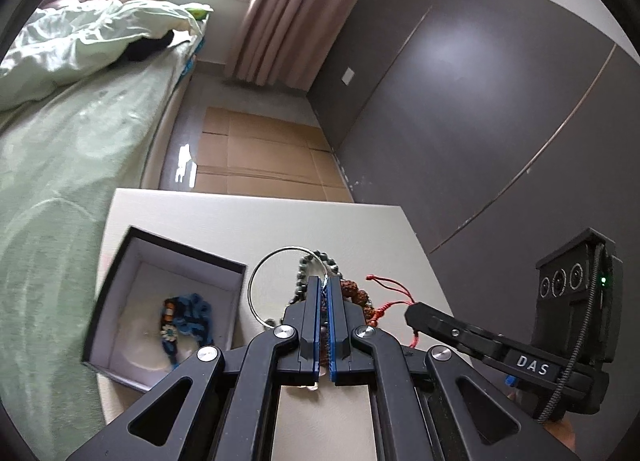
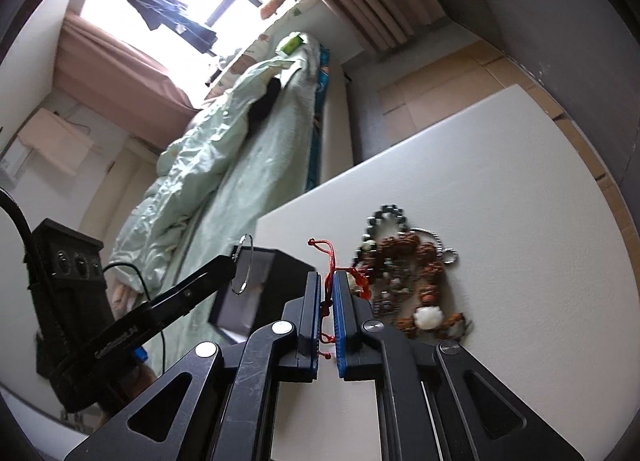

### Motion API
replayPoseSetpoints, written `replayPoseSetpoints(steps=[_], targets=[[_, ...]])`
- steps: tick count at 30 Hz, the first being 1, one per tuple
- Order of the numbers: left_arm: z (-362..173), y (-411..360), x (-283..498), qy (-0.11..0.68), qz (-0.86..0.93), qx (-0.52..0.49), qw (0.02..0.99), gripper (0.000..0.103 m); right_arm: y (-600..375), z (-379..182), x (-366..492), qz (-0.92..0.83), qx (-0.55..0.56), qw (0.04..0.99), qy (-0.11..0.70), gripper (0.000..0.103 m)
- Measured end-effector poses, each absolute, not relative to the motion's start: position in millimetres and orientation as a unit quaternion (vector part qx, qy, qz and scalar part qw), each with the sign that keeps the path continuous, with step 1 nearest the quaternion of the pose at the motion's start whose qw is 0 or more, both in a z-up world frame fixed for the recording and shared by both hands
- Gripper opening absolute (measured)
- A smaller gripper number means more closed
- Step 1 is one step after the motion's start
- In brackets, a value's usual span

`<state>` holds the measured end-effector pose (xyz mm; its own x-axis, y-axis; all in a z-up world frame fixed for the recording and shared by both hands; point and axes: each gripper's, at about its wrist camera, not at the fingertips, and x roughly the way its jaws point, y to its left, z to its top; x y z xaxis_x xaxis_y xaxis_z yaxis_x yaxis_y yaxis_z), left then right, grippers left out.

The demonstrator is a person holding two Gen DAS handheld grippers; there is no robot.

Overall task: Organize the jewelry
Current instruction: 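Carry the red string bracelet into the black box and release it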

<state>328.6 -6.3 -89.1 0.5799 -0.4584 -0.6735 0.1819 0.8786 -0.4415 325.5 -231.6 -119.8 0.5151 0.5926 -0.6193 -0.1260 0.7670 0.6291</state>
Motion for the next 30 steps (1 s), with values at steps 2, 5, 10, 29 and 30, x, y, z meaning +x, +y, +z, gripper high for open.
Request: replayPoseSetpoints(steps=[2,5,10,29,30], targets=[[-87.9,0.7,327.1,0.419,-0.180,-0.168,0.874,0.002,-226.9,-116.1,322.2,0.222,0.263,0.831,0.437,0.008],[-87.4,11.4,326.0,0.419,-0.176,-0.175,0.874,0.002,-218.2,-111.5,319.9,0.228,0.261,0.833,0.432,0.008],[-88.2,30.0,324.3,0.423,-0.159,-0.183,0.873,0.002,-202.7,-107.4,317.7,0.236,0.260,0.834,0.427,0.008],[-82.6,101.4,320.1,0.405,-0.077,-0.234,0.880,0.062,-121.6,-116.4,334.5,0.308,0.280,0.808,0.416,0.008],[-82.4,104.0,319.1,0.404,-0.075,-0.237,0.881,0.062,-118.5,-117.3,336.4,0.310,0.283,0.807,0.416,0.008]])
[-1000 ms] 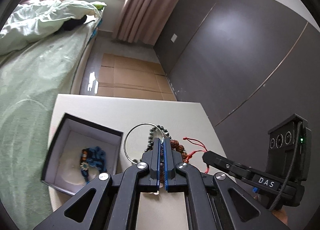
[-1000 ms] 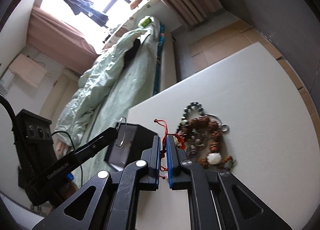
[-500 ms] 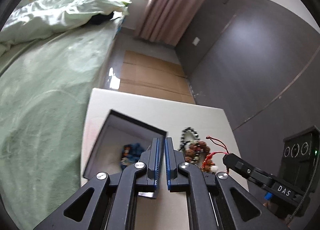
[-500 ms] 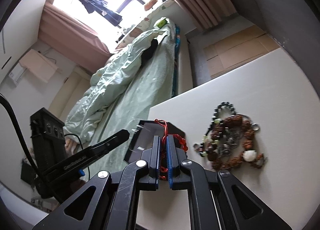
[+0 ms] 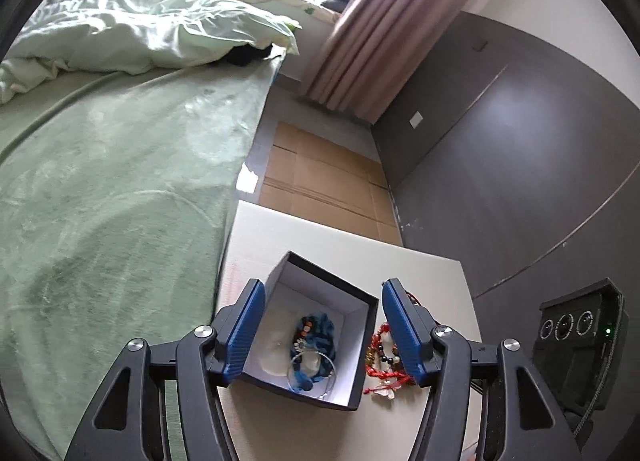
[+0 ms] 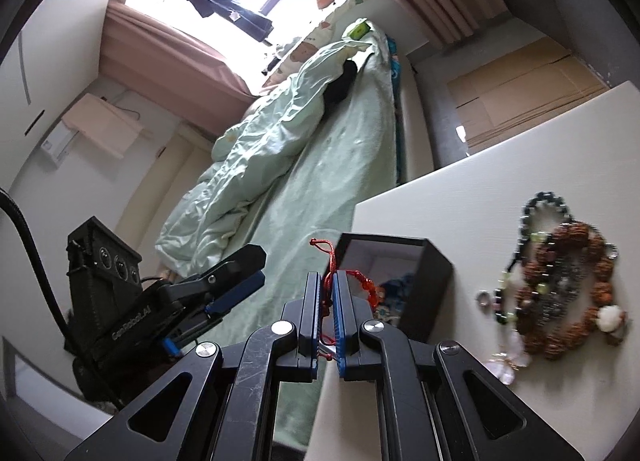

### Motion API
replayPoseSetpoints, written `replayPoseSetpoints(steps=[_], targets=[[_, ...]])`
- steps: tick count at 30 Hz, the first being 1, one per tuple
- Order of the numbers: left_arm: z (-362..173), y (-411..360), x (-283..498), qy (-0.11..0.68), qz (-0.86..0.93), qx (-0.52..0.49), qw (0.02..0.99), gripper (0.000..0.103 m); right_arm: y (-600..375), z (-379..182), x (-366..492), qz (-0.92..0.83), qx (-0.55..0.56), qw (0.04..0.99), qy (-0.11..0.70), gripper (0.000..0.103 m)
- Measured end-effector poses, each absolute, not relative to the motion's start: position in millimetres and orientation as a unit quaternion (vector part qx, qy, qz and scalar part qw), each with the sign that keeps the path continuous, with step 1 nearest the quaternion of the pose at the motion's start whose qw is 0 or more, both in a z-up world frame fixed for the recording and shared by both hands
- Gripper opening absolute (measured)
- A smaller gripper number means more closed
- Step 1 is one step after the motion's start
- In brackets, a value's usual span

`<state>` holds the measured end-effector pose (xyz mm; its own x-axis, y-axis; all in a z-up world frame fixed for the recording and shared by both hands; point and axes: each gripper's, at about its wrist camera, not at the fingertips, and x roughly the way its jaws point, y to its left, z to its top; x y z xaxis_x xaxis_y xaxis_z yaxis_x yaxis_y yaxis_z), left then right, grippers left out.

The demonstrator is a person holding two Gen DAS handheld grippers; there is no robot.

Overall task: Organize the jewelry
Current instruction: 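Carry the red string bracelet into the black box and release it, then close the left tool on the brown bead bracelet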

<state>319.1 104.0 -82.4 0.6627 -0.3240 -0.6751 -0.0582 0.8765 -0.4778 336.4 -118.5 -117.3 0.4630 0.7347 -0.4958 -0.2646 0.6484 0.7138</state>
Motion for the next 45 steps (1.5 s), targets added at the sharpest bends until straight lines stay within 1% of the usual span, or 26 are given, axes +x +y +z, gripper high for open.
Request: replayPoseSetpoints(steps=[2,3,4,6,7,13,24,35,45], targets=[[-81.7,107.0,318.4,0.401,-0.072,-0.240,0.881,0.062,-112.7,-118.2,340.3,0.311,0.287,0.806,0.414,0.008],[-81.3,108.1,318.1,0.401,-0.071,-0.241,0.881,0.062,-109.6,-118.6,342.6,0.311,0.285,0.806,0.416,0.010],[-81.6,108.7,318.1,0.401,-0.071,-0.241,0.881,0.062,-106.7,-120.4,346.5,0.313,0.284,0.802,0.423,0.016],[-82.6,108.8,318.6,0.403,-0.071,-0.239,0.880,0.062,-105.8,-123.8,349.2,0.308,0.287,0.795,0.438,0.064],[-82.8,108.9,319.5,0.405,-0.072,-0.238,0.880,0.062,-109.3,-122.2,347.4,0.299,0.285,0.801,0.433,0.068],[-80.7,102.2,317.7,0.405,-0.081,-0.233,0.880,0.062,-138.4,-110.9,338.3,0.272,0.280,0.816,0.426,0.069],[-85.4,53.6,319.6,0.427,-0.114,-0.177,0.879,0.062,-197.3,-99.2,317.3,0.217,0.254,0.836,0.435,0.069],[-88.6,1.8,320.6,0.434,-0.153,-0.138,0.877,0.062,-238.6,-109.3,309.6,0.174,0.268,0.832,0.454,0.069],[-103.9,-43.0,328.6,0.445,-0.178,-0.100,0.872,0.062,-263.6,-122.1,309.2,0.158,0.285,0.823,0.465,0.069]])
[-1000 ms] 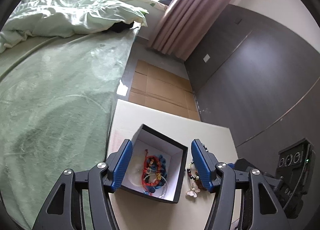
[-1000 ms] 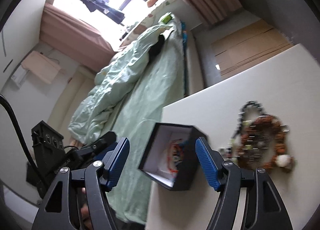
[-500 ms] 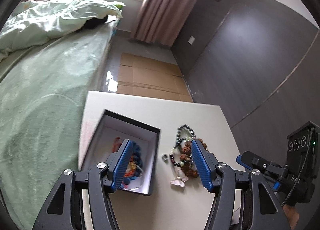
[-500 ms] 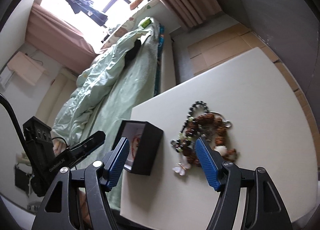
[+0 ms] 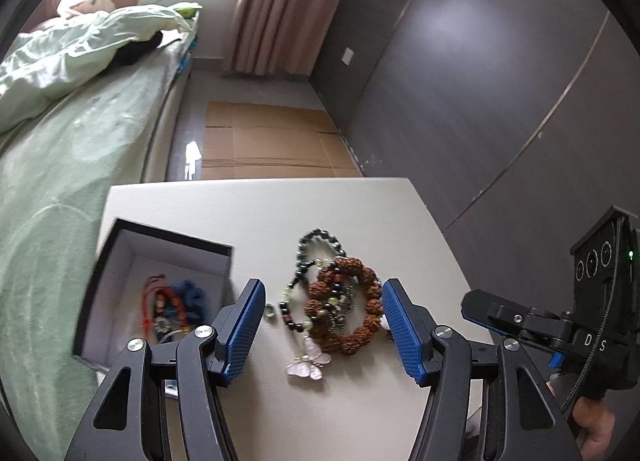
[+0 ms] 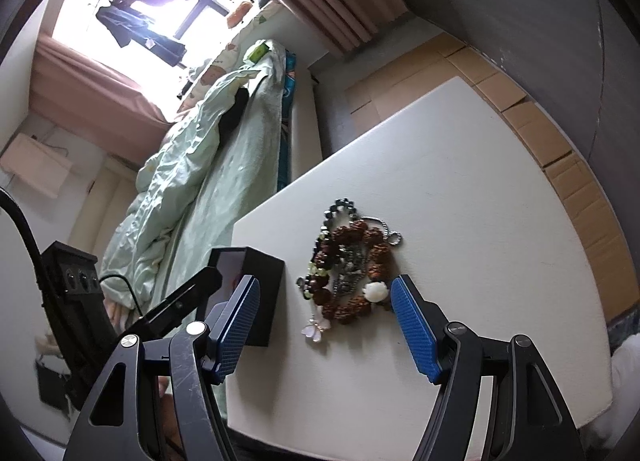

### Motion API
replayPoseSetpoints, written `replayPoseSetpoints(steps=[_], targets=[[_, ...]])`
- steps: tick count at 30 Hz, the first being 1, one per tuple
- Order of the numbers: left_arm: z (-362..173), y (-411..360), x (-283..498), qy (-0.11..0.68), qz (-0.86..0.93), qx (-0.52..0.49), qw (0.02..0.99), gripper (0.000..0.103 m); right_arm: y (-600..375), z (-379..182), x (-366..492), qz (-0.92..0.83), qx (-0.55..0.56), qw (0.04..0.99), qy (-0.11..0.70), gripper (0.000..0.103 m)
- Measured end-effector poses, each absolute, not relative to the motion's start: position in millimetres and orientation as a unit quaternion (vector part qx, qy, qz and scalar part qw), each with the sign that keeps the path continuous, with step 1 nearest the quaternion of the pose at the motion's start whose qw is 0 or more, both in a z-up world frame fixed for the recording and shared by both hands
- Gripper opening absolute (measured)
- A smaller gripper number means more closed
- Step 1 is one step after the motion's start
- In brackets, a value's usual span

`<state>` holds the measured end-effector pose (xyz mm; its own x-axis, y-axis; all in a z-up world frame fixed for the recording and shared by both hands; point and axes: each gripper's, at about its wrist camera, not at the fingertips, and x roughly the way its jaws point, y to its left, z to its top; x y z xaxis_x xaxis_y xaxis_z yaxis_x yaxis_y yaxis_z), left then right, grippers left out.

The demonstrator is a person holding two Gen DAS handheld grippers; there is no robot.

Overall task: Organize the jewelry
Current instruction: 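Close the left tool on the brown bead bracelet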

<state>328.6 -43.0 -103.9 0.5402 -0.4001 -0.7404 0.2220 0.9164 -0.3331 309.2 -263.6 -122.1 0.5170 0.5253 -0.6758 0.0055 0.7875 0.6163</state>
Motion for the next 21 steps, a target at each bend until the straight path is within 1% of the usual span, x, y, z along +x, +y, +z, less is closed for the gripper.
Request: replayPoseSetpoints(steps=[11,16,19,20,21], targets=[[-143.0,-87.5,340.9,0.471,-0.181,-0.017,0.864,0.052,-291.2,-147.6,319.4,0.134,0.305,0.811,0.481,0.069],[-159.1,-94.9,347.2,0.475,-0.165,0.009,0.864,0.051,-292.3,-157.3,328.0,0.130,0.311,0.805,0.488,0.069],[-165.9,-97.1,352.2,0.479,-0.162,0.015,0.863,0.049,-287.8,-163.9,334.0,0.124,0.308,0.803,0.495,0.069],[-169.2,-97.6,354.3,0.482,-0.160,0.018,0.861,0.044,-285.4,-165.1,336.7,0.123,0.306,0.803,0.497,0.069],[-171.8,-97.9,356.1,0.485,-0.156,0.020,0.860,0.033,-282.2,-166.1,339.6,0.122,0.303,0.803,0.499,0.069]])
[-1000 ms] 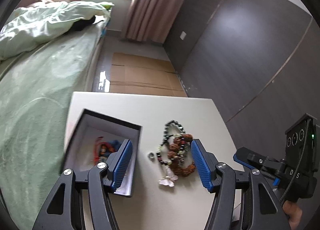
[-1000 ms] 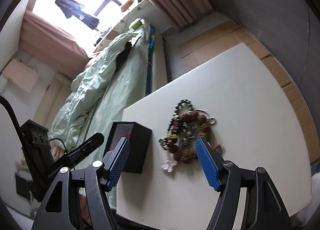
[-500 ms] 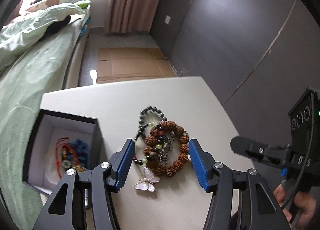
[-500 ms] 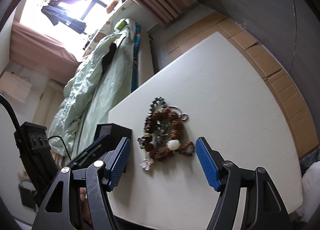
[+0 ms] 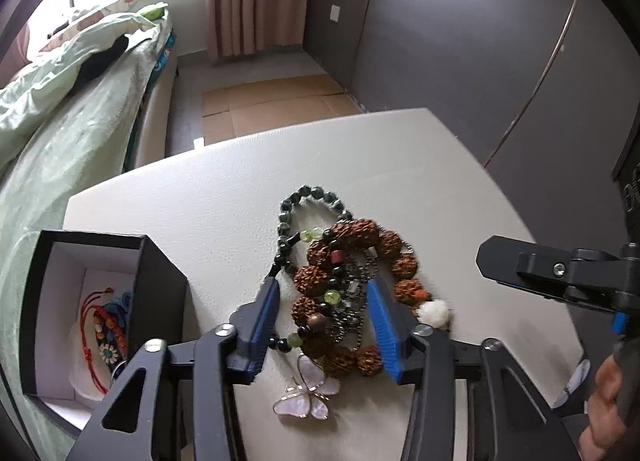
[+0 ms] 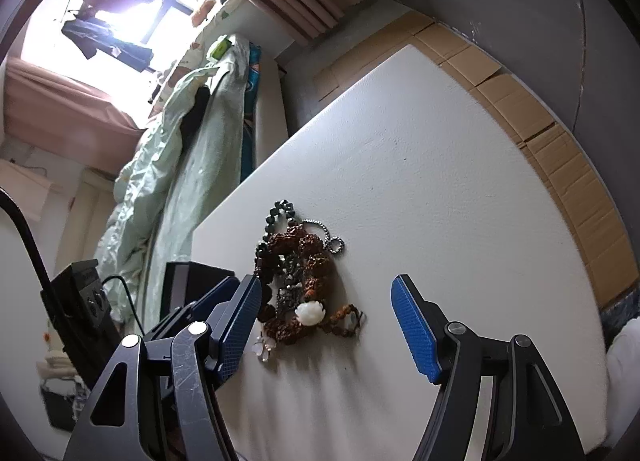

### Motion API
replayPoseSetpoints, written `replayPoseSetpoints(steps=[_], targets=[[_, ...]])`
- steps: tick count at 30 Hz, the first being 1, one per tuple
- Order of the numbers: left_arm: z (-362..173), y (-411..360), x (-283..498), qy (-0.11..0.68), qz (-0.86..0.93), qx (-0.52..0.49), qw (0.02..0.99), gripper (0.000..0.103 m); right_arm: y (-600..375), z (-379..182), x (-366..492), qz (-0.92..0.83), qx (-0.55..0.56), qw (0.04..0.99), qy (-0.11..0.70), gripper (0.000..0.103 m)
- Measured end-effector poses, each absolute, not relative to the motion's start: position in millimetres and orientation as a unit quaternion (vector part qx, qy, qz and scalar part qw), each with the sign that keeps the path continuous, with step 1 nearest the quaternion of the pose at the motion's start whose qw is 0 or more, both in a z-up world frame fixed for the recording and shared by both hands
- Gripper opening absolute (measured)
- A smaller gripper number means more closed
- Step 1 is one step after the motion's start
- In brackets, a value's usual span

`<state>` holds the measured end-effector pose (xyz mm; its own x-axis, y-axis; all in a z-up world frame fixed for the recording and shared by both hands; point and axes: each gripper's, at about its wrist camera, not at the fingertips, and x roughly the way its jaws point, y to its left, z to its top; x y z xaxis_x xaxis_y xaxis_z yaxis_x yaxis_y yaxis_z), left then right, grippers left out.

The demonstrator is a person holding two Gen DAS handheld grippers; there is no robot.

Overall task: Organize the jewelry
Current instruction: 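Close the left tool on the brown bead bracelet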

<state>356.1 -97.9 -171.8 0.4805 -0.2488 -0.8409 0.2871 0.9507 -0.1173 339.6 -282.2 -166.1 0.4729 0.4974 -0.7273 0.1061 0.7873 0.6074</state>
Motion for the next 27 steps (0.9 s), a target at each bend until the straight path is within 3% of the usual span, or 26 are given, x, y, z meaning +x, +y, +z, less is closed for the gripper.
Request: replayPoseSetpoints(steps=[2,27], targets=[[-178.6,-96.1,360.0,0.498,-0.148,0.019,0.854,0.021,-274.9,-167.0,343.4,0.121,0.293,0.805,0.501,0.069],[-131.0,-42.1,340.6,0.456,-0.134,-0.073,0.877,0.015,-213.0,-184.6,367.7,0.098,0.201,0.816,0.532,0.069]])
